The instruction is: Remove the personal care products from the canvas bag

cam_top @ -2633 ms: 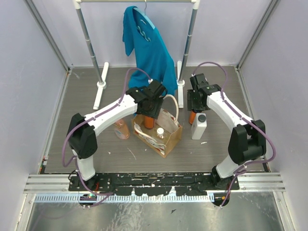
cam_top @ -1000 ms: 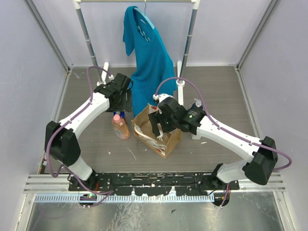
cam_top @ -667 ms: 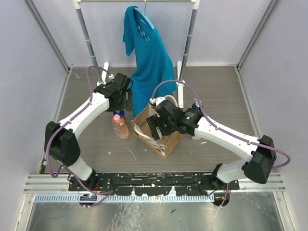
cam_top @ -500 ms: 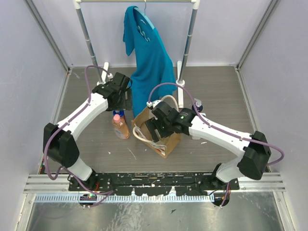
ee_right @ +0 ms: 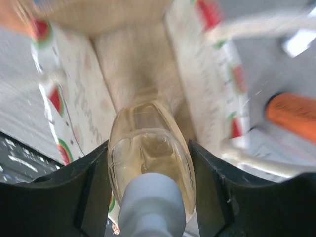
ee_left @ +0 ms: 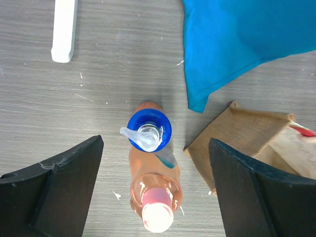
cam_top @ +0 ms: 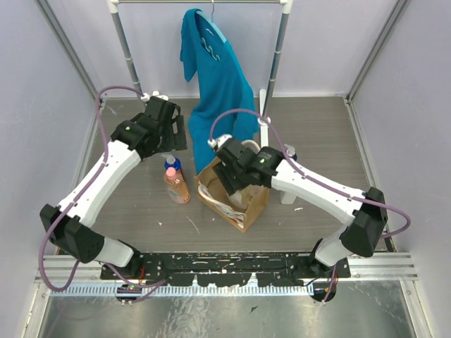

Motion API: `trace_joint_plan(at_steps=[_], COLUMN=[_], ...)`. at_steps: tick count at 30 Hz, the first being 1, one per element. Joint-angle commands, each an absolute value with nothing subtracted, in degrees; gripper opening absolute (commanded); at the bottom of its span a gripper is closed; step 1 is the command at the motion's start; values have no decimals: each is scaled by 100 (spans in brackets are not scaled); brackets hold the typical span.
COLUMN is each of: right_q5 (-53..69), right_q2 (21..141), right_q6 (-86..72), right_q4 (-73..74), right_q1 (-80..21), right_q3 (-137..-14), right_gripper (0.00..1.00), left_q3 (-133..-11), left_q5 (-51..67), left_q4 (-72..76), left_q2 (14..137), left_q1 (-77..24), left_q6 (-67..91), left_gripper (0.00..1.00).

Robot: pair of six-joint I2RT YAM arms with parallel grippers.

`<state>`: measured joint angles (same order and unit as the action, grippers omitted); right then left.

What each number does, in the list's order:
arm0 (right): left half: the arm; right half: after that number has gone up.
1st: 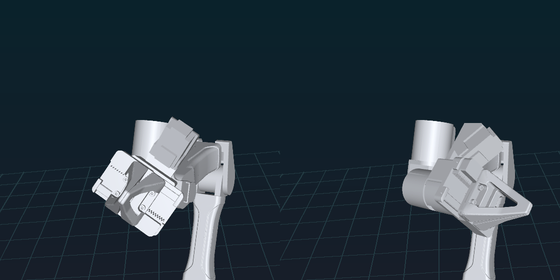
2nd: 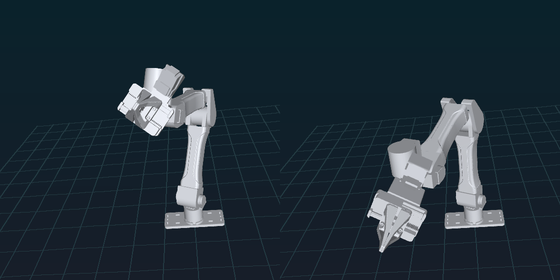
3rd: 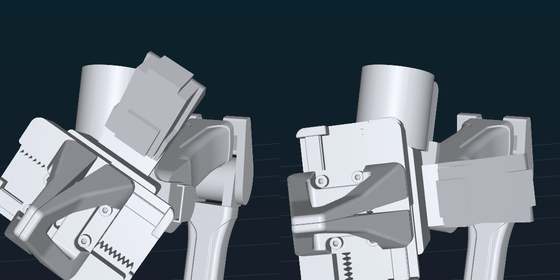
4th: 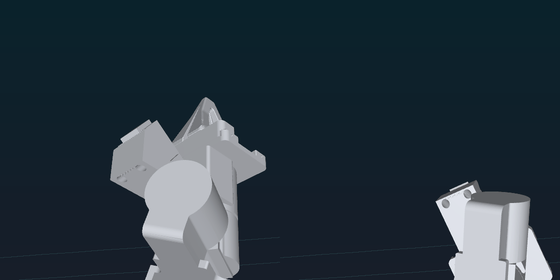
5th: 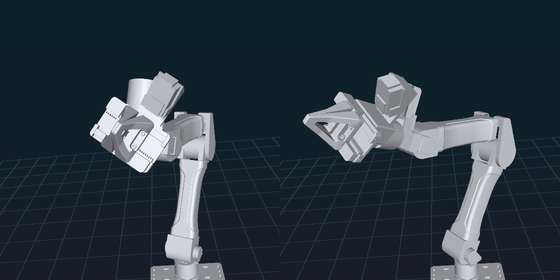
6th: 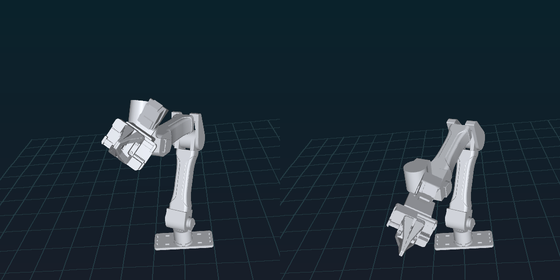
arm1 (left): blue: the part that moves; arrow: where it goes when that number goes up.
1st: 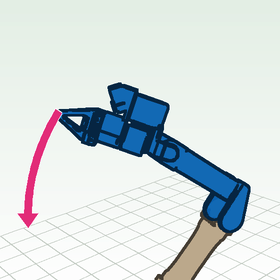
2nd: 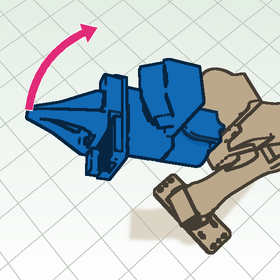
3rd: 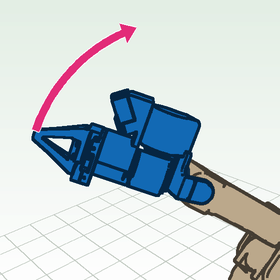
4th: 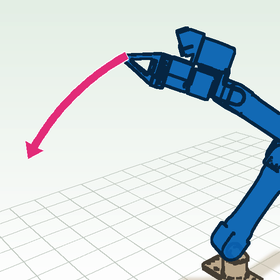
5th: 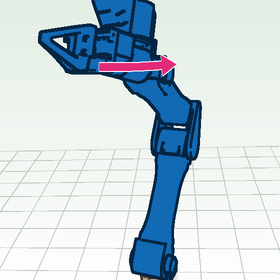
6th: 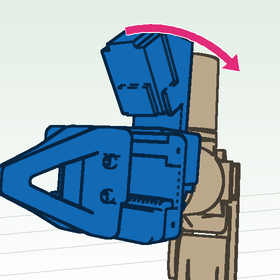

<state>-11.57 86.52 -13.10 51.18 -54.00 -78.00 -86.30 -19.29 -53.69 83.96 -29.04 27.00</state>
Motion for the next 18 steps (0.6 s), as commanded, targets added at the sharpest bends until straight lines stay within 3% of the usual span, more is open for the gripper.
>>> trace_joint_plan(at_steps=[1,10,18], right_q5=[-2418,-3948,-2702], right_q2=[7847,7624,7822], right_q6=[-1113,-824,-866], right_q4=[4737,4735,4096], right_q1=[-5340,-4991,-3611], right_q3=[-9526,-10564,-9887], right_gripper=[15,15,15], left_q3=[-8914,-8846,-8701], left_q5=[-2137,-2106,-2038], left_q4=[-5528,-5483,-5417], left_q2=[7998,7680,7634], left_q1=[-2903,-2904,-2901], left_q6=[2611,2610,2588], left_gripper=[95,96,96])
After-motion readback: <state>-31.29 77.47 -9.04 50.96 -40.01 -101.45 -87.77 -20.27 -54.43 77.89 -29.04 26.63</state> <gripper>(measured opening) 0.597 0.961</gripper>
